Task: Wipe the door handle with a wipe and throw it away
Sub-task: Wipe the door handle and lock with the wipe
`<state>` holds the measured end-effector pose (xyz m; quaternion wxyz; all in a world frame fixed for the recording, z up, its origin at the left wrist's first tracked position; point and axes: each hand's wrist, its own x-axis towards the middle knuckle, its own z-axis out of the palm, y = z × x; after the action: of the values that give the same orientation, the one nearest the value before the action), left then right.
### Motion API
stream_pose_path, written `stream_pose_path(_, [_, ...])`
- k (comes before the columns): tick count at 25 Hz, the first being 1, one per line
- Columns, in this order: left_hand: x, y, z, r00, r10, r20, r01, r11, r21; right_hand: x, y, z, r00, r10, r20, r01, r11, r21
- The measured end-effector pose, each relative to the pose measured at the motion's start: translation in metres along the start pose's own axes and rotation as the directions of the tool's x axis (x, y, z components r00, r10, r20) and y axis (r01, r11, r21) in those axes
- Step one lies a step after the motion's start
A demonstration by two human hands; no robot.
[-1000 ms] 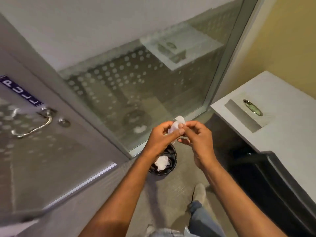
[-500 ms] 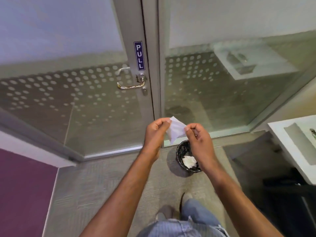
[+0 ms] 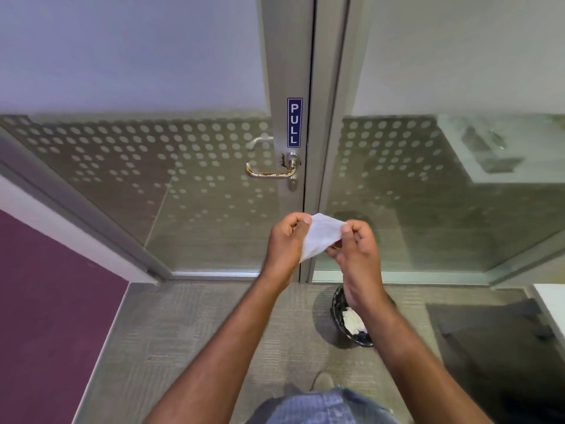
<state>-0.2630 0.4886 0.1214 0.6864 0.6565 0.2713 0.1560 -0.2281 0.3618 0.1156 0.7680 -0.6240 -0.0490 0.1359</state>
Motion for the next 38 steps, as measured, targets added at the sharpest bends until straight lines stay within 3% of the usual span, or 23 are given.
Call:
stream_pose_path(3, [0.013, -0.008, -0.005, 0.999, 0.049, -0.014, -0.047, 0.992, 0.113, 0.023, -0.011, 0.006, 0.987, 0.152, 0.042, -0.158, 0.969, 0.188])
stream_pose_path(8, [0.035, -0.01, -0.026, 0.997, -0.037, -0.063, 0.038, 0.999, 0.018, 0.042, -0.005, 0.025, 0.96, 0.253, 0.116, -0.265, 0.959, 0.101])
stream_pose_path(11, [0.058, -0.003, -0.04, 0.993, -0.096, -0.067, 0.091, 0.993, -0.076, 0.058, 0.007, 0.034, 0.897, 0.407, 0.17, -0.429, 0.895, 0.122])
stream_pose_path(15, [0.087, 0.0, -0.051, 0.995, -0.091, -0.037, 0.09, 0.996, -0.028, 0.069, 0.02, 0.058, 0.774, 0.523, 0.358, -0.578, 0.814, 0.06])
stream_pose_path(17, [0.1, 0.001, -0.062, 0.996, -0.08, -0.03, 0.079, 0.996, -0.026, 0.075, 0.024, 0.074, 0.761, 0.493, 0.423, -0.555, 0.831, 0.029])
stream_pose_path(22, [0.132, 0.004, -0.108, 0.996, -0.09, 0.01, 0.091, 0.988, -0.128, 0.105, 0.03, 0.105, 0.824, 0.412, 0.389, -0.526, 0.811, 0.255])
stream_pose_path(25, [0.152, 0.004, -0.13, 0.999, -0.031, -0.029, 0.03, 0.999, -0.025, 0.113, 0.025, 0.126, 0.837, 0.38, 0.394, -0.44, 0.895, 0.071])
stream_pose_path(28, [0.169, 0.007, -0.152, 0.99, 0.09, -0.104, -0.079, 0.991, 0.108, 0.12, 0.0, 0.139, 0.938, 0.117, 0.326, -0.05, 0.977, -0.207])
stream_pose_path(31, [0.184, 0.015, -0.172, 0.939, 0.289, -0.186, -0.215, 0.916, 0.339, 0.125, -0.025, 0.152, 0.915, -0.202, 0.349, 0.366, 0.778, -0.51])
stream_pose_path(33, [0.195, 0.027, -0.18, 0.902, 0.373, -0.22, -0.268, 0.88, 0.393, 0.124, -0.025, 0.175, 0.879, -0.313, 0.361, 0.476, 0.508, -0.718])
stream_pose_path(34, [0.201, 0.034, -0.182, 0.886, 0.402, -0.23, -0.288, 0.868, 0.405, 0.126, -0.022, 0.189, 0.863, -0.323, 0.389, 0.486, 0.32, -0.813])
stream_pose_path(36, [0.208, 0.046, -0.183, 0.861, 0.446, -0.243, -0.324, 0.851, 0.414, 0.131, 0.0, 0.211, 0.867, -0.159, 0.473, 0.479, -0.001, -0.878])
stream_pose_path(38, [0.212, 0.054, -0.182, 0.845, 0.479, -0.239, -0.358, 0.837, 0.413, 0.135, 0.03, 0.219, 0.868, 0.058, 0.493, 0.495, -0.151, -0.855])
